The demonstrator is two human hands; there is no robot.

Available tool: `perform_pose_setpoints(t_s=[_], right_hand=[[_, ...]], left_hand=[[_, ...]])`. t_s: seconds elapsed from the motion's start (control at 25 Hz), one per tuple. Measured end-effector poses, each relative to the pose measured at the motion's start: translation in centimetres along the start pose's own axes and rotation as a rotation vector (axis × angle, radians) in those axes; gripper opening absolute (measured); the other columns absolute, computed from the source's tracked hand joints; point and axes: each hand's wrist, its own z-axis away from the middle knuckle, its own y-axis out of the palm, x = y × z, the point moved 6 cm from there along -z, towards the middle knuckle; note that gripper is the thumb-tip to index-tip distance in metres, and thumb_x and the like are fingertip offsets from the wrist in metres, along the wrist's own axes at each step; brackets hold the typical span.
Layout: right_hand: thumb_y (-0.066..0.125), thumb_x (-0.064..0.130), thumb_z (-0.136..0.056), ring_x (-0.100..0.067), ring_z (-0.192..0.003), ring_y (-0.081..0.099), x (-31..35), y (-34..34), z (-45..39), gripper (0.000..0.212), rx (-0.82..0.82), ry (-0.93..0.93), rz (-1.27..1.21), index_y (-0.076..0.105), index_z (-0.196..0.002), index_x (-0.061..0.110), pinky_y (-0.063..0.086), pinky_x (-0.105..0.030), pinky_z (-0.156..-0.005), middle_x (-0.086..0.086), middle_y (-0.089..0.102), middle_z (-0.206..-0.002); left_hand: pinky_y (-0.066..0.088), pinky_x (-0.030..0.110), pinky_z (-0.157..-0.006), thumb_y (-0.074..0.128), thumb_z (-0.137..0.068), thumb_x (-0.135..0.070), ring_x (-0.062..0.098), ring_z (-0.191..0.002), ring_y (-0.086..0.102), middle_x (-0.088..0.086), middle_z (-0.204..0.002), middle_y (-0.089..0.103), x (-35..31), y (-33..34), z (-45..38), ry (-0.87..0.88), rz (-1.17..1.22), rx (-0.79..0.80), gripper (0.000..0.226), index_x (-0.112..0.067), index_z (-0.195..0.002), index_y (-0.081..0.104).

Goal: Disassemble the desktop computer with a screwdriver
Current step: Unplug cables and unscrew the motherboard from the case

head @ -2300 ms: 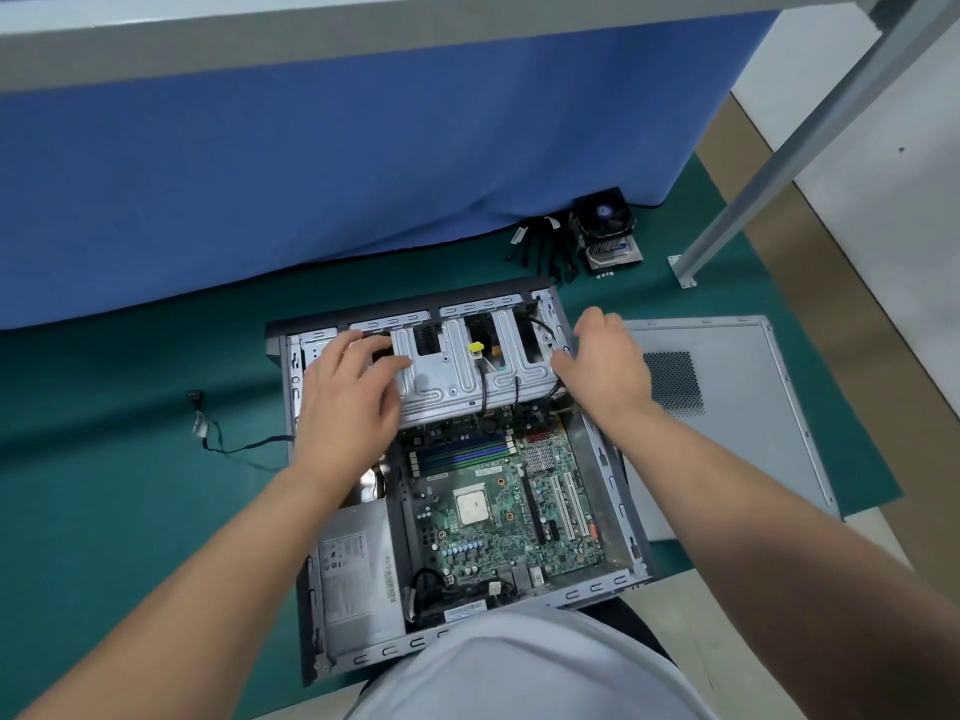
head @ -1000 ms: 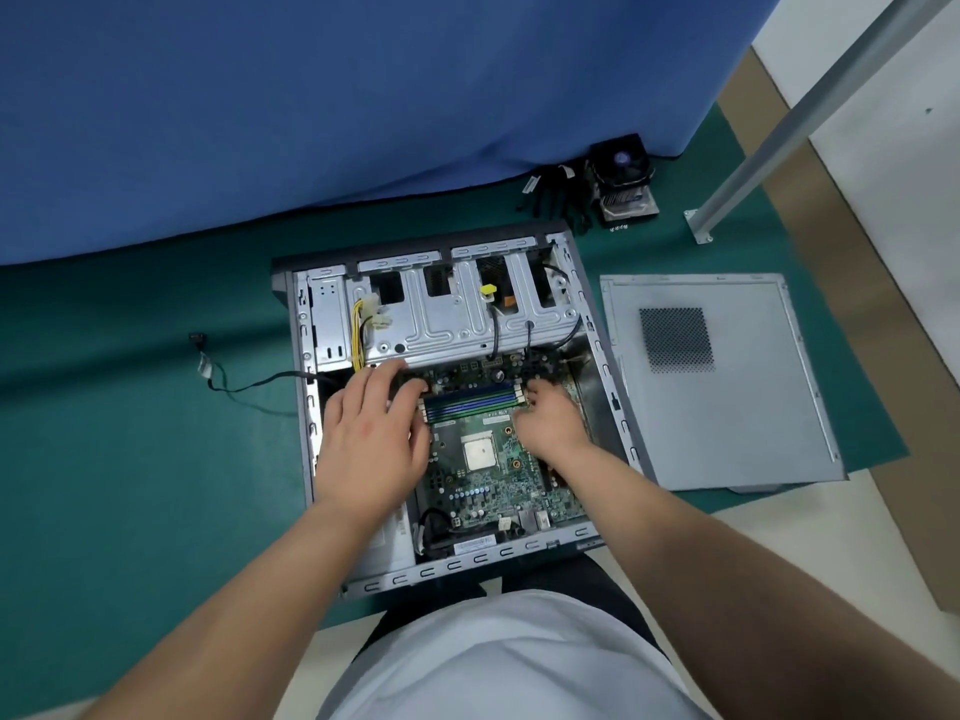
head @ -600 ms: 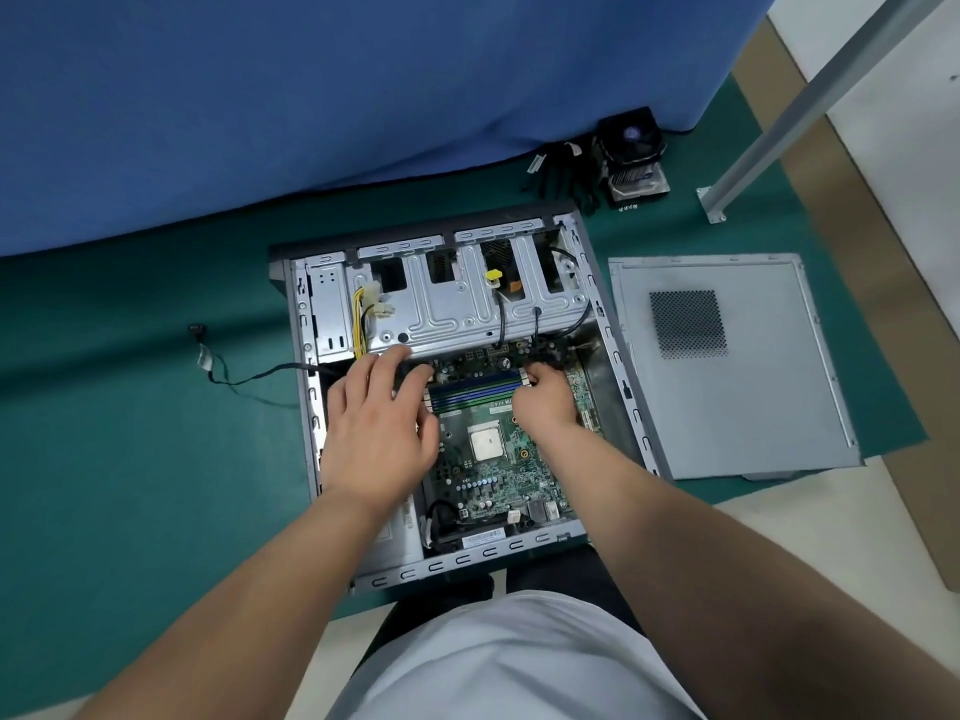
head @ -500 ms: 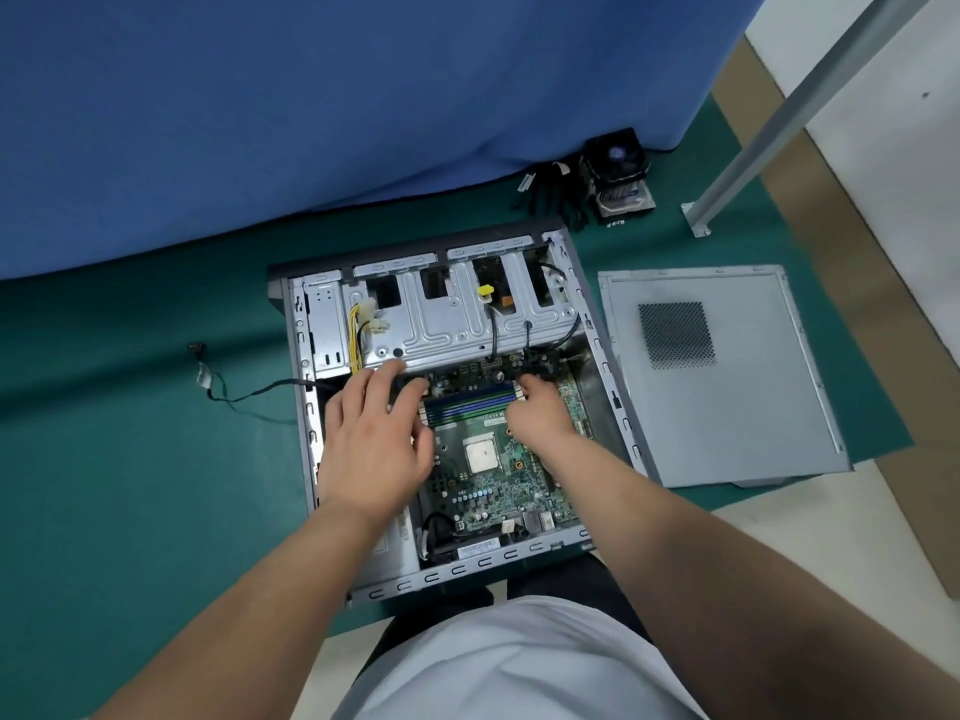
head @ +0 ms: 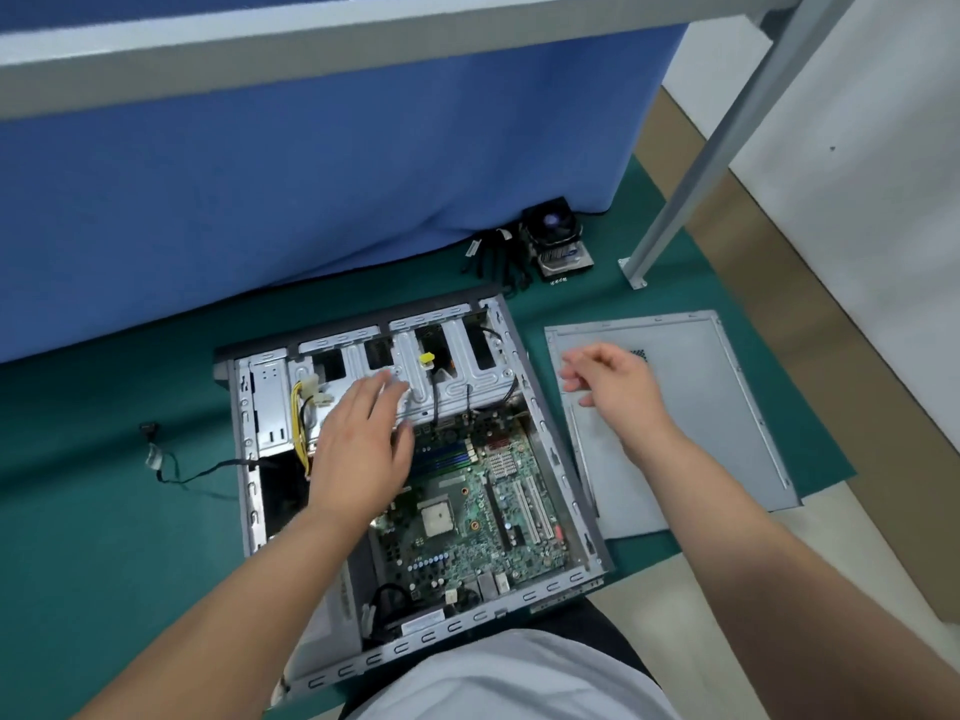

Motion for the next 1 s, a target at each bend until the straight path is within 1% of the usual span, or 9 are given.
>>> perform_pose_setpoints(t_s=[0.04, 0.12, 0.2, 0.32, 0.44, 0.6, 0.8, 0.92, 1.0], right_hand=[[0.060, 0.018, -0.098, -0.017, -0.088, 0.069, -2.2, -0.7, -1.5, 0.015, -0.039, 0.097, 0.070, 0.072, -0.092, 0.025, 0.058, -0.037, -0.085, -0.001, 0.077, -0.099], [0.059, 0.016, -0.099, -0.024, -0.096, 0.067, -6.5, 0.1, -3.6, 0.012, 0.070, 0.257, 0.290, 0.070, -0.101, 0.018, 0.056, -0.047, -0.097, -0.004, 0.073, -0.107], [0.057, 0.019, -0.101, -0.028, -0.099, 0.065, -9.1, 2.3, -4.8, 0.023, 0.227, 0.299, 0.494, 0.067, -0.119, 0.010, 0.055, -0.045, -0.097, -0.006, 0.069, -0.111], [0.044, 0.009, -0.103, -0.032, -0.108, 0.063, -10.1, 4.8, -6.4, 0.030, 0.241, 0.264, 0.712, 0.062, -0.126, 0.005, 0.049, -0.034, -0.089, -0.017, 0.065, -0.125], [0.034, -0.004, -0.100, -0.035, -0.113, 0.062, -10.8, 5.9, -7.2, 0.035, 0.203, 0.303, 0.815, 0.059, -0.124, -0.001, 0.047, -0.034, -0.093, -0.021, 0.063, -0.127], [0.042, 0.001, -0.099, -0.033, -0.101, 0.063, -10.8, 5.5, -7.6, 0.026, 0.215, 0.295, 0.804, 0.065, -0.112, 0.001, 0.048, -0.032, -0.082, -0.019, 0.067, -0.116], [0.058, 0.023, -0.098, -0.022, -0.082, 0.061, -6.0, 3.2, -6.5, 0.008, 0.079, 0.115, 0.482, 0.064, -0.099, 0.018, 0.041, -0.025, -0.061, -0.001, 0.064, -0.087], [0.051, 0.027, -0.100, -0.008, -0.069, 0.065, -1.5, 2.1, -3.0, 0.013, -0.061, -0.078, 0.223, 0.062, -0.106, 0.023, 0.051, -0.026, -0.058, 0.003, 0.068, -0.086], [0.047, 0.031, -0.099, -0.009, -0.069, 0.066, 0.4, 3.0, 0.4, 0.015, 0.008, -0.219, 0.180, 0.061, -0.104, 0.034, 0.059, -0.032, -0.062, 0.001, 0.066, -0.088]], left_hand=[[0.033, 0.049, -0.120, 0.047, -0.105, -0.035, 0.023, -0.149, 0.032, 0.002, -0.161, 0.038, 0.0, 0.4, -1.0, -0.038, -0.005, 0.037, 0.045, -0.023, -0.149, 0.046], [0.015, 0.045, -0.127, 0.030, -0.108, -0.047, 0.020, -0.157, 0.014, -0.002, -0.170, 0.021, 0.4, 1.7, -1.9, -0.108, -0.068, 0.106, 0.052, -0.032, -0.158, 0.032], [0.003, 0.042, -0.128, 0.012, -0.107, -0.054, 0.015, -0.159, 0.000, -0.006, -0.172, 0.008, 0.6, 2.6, -1.9, -0.126, -0.141, 0.129, 0.057, -0.038, -0.162, 0.018], [0.001, 0.042, -0.128, 0.003, -0.105, -0.057, 0.013, -0.158, -0.004, -0.007, -0.172, 0.005, 0.8, 3.0, -2.0, -0.127, -0.180, 0.121, 0.060, -0.039, -0.162, 0.012], [0.000, 0.042, -0.128, 0.004, -0.105, -0.056, 0.013, -0.158, -0.005, -0.007, -0.172, 0.004, 0.9, 3.1, -2.1, -0.130, -0.193, 0.130, 0.060, -0.040, -0.162, 0.011], [0.001, 0.043, -0.127, 0.004, -0.105, -0.055, 0.013, -0.158, -0.008, -0.007, -0.172, 0.003, 0.9, 3.3, -2.2, -0.127, -0.212, 0.138, 0.059, -0.040, -0.162, 0.010], [-0.001, 0.042, -0.127, 0.001, -0.104, -0.059, 0.012, -0.158, -0.008, -0.008, -0.172, 0.003, 0.6, 2.9, -2.1, -0.107, -0.187, 0.138, 0.063, -0.040, -0.163, 0.011], [0.002, 0.043, -0.128, 0.012, -0.105, -0.062, 0.012, -0.158, -0.001, -0.012, -0.171, 0.003, 0.4, 1.5, -1.6, -0.058, -0.014, 0.132, 0.060, -0.043, -0.161, 0.015], [0.011, 0.042, -0.126, 0.029, -0.106, -0.059, 0.010, -0.157, 0.008, -0.017, -0.171, 0.003, 0.2, 0.3, -1.0, -0.032, 0.204, 0.090, 0.058, -0.044, -0.161, 0.013]])
